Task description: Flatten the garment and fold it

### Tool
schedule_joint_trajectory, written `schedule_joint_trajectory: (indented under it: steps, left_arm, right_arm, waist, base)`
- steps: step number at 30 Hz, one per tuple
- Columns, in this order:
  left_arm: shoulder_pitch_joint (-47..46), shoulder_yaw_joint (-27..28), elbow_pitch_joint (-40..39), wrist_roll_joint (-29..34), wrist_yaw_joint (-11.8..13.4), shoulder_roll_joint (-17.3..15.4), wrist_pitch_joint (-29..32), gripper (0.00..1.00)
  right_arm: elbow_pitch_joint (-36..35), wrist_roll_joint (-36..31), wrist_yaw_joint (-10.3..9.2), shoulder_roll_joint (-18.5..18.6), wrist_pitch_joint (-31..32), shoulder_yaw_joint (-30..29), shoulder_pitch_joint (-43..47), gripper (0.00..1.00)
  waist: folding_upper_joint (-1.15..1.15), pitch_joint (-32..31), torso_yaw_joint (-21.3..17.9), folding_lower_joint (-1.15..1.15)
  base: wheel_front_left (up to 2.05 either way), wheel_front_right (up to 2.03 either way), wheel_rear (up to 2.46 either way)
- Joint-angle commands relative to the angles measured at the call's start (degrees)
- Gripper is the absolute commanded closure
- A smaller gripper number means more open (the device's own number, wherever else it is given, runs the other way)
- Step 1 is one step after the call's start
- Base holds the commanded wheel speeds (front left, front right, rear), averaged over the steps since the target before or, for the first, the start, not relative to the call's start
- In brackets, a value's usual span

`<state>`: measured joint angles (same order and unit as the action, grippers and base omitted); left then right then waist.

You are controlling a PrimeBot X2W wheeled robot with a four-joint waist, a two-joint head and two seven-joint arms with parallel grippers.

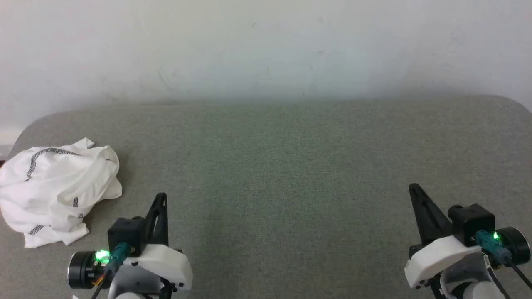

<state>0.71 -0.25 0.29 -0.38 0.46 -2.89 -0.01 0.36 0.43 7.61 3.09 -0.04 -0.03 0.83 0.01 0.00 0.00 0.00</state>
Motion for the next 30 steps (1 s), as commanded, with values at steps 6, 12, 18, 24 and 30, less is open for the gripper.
schedule_joint_trajectory:
  steps: [6, 12, 18, 24, 30]
  left_arm:
    - [-0.7, 0.2, -0.3, 0.4, -0.5, 0.0, 0.0, 1.00]
    - [-0.7, 0.2, -0.3, 0.4, -0.5, 0.0, 0.0, 1.00]
    - [-0.7, 0.2, -0.3, 0.4, -0.5, 0.0, 0.0, 1.00]
    - [-0.7, 0.2, -0.3, 0.4, -0.5, 0.0, 0.0, 1.00]
    - [-0.7, 0.2, -0.3, 0.4, -0.5, 0.0, 0.0, 1.00]
  right_arm:
    - [-0.4, -0.4, -0.12, -0.2, 0.0, 0.0, -0.8, 1.00]
    - [-0.4, -0.4, -0.12, -0.2, 0.0, 0.0, -0.8, 1.00]
    - [-0.4, -0.4, -0.12, -0.2, 0.0, 0.0, -0.8, 1.00]
    - [-0.4, -0.4, -0.12, -0.2, 0.0, 0.0, -0.8, 1.00]
    - [-0.4, -0.4, -0.12, -0.2, 0.0, 0.0, -0.8, 1.00]
  waist:
    - [-0.01, 0.0, 0.0, 0.00]
    - [-0.01, 0.0, 0.0, 0.00]
    - [-0.01, 0.0, 0.0, 0.00]
    - [-0.01, 0.0, 0.0, 0.00]
    - [-0.01, 0.0, 0.0, 0.00]
  base:
    - [0.00, 0.00, 0.00]
    - [0.00, 0.00, 0.00]
    - [0.00, 0.00, 0.00]
    - [0.00, 0.00, 0.00]
    - [0.00, 0.00, 0.00]
